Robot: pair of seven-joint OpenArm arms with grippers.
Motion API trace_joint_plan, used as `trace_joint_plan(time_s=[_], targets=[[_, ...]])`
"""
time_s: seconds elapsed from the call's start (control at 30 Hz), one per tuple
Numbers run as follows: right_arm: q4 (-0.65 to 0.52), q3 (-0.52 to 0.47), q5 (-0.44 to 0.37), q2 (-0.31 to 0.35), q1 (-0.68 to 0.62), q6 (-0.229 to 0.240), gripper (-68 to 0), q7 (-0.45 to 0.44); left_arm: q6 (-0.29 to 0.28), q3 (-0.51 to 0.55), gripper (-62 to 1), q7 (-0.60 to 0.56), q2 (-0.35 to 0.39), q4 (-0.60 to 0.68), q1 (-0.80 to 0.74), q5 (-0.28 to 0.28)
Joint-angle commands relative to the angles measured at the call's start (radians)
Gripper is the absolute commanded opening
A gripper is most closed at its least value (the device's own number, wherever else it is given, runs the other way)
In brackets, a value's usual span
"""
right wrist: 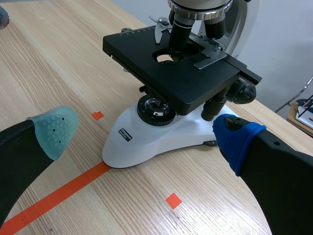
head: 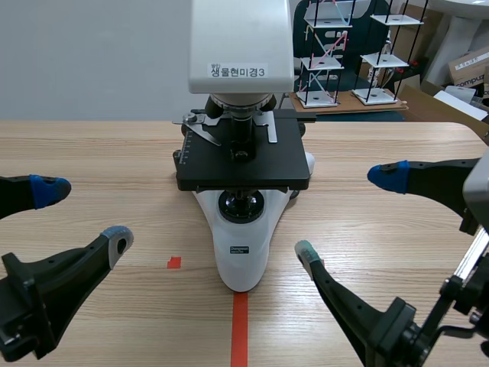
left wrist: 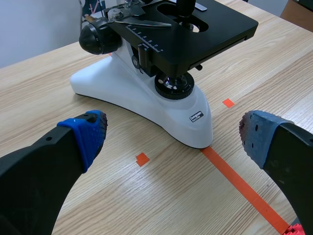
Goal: Return to the home posture
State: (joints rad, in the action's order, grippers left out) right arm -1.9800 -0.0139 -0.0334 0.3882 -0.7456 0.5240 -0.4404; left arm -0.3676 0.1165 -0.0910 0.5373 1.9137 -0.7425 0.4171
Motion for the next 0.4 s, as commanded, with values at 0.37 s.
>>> trace_joint_plan(time_s=[0.37], targets=[[0.0,-0.008,-0.015,0.0,0.011,-0.003,-6.7,-0.011,0.0,0.007,-4.1,-0.018,-0.005,0.012,-0.007,0.009]])
